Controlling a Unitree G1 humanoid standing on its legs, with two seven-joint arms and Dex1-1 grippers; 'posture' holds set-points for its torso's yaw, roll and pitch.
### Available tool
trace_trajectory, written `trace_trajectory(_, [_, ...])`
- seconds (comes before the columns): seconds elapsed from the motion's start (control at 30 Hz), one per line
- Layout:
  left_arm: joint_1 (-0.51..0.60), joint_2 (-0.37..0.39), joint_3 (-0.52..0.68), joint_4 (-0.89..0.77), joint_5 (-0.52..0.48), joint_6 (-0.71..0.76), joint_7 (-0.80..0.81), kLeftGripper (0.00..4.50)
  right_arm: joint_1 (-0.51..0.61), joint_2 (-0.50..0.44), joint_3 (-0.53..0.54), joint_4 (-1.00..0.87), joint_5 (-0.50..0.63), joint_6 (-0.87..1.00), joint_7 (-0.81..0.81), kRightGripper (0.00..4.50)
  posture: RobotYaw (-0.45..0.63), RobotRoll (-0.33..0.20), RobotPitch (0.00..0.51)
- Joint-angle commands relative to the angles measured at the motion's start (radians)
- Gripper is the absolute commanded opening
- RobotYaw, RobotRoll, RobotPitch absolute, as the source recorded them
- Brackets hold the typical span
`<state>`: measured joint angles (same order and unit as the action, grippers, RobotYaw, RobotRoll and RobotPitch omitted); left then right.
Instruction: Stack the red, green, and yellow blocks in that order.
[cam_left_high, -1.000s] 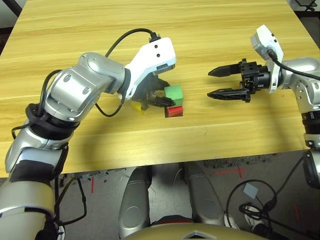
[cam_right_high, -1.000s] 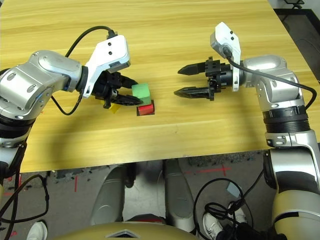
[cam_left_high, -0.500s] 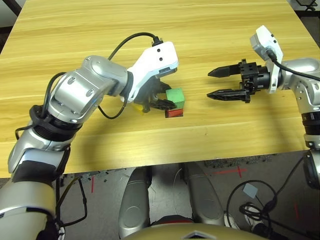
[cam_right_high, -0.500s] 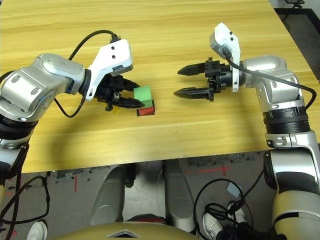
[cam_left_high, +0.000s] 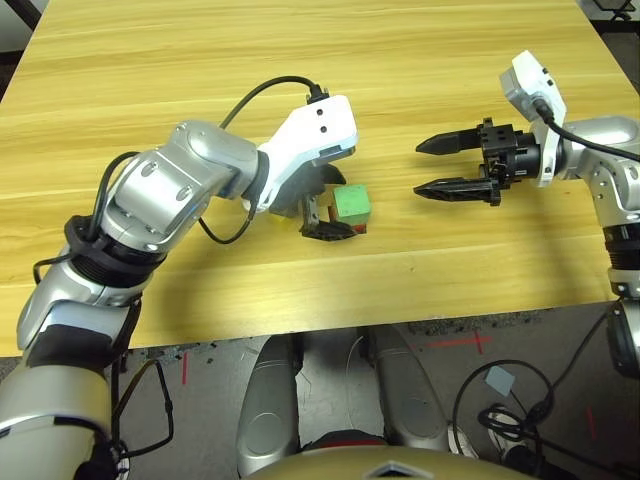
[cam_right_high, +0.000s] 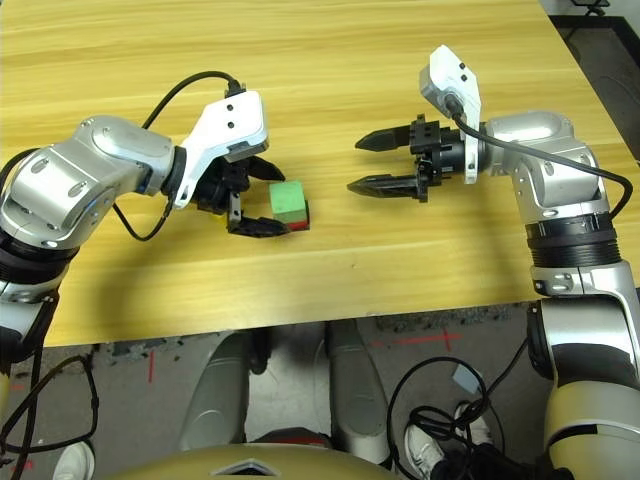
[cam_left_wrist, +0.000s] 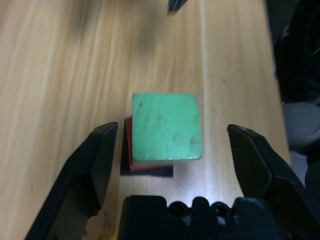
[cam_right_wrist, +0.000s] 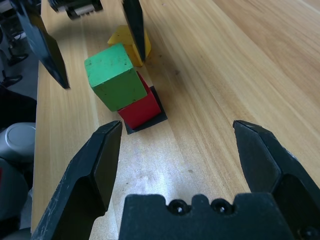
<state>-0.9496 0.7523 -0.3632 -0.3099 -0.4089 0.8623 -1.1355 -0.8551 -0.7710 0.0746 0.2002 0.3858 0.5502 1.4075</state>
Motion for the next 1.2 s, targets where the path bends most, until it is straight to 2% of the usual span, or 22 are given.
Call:
trace_trajectory(0.03, [0.008, 0.116, 0.048, 0.082, 0.035, -0.206, -0.167, 4.47, -0.003, -0.016, -0.013, 0.014, 0.002, -0.014, 0.008, 4.5, 0.13, -0.022, 0.318])
trace_trajectory(0.13, [0.022, 0.226, 0.054, 0.199, 0.099, -0.429, -0.324, 4.47, -0.013, -0.012, -0.008, 0.029, -0.001, -0.023, 0.011, 4.5, 0.14, -0.021, 0.315])
trace_trajectory(0.2, [0.017, 0.27, 0.036, 0.289, 0.166, -0.615, -0.417, 4.47, -0.019, -0.009, -0.004, 0.041, -0.004, -0.033, 0.015, 4.5, 0.14, -0.018, 0.311])
trace_trajectory(0.27, [0.01, 0.281, 0.026, 0.361, 0.214, -0.736, -0.466, 4.47, -0.026, -0.004, 0.0, 0.049, -0.006, -0.038, 0.016, 4.5, 0.15, -0.018, 0.31])
trace_trajectory(0.4, [0.007, 0.256, 0.012, 0.44, 0.262, -0.855, -0.479, 4.47, -0.034, 0.001, 0.004, 0.055, -0.006, -0.043, 0.017, 4.5, 0.14, -0.027, 0.306])
trace_trajectory(0.57, [0.027, 0.191, 0.015, 0.483, 0.301, -0.88, -0.469, 4.47, -0.03, -0.004, 0.003, 0.044, -0.004, -0.036, 0.017, 4.5, 0.12, -0.037, 0.307])
trace_trajectory(0.97, [-0.022, 0.048, 0.009, 0.61, 0.374, -0.938, -0.463, 4.47, -0.007, -0.024, -0.011, -0.006, 0.009, 0.005, 0.004, 4.5, 0.09, -0.048, 0.311])
trace_trajectory(1.2, [0.008, 0.041, 0.006, 0.623, 0.395, -0.949, -0.475, 4.47, -0.003, -0.026, -0.016, -0.021, 0.011, 0.022, -0.004, 4.5, 0.08, -0.05, 0.317])
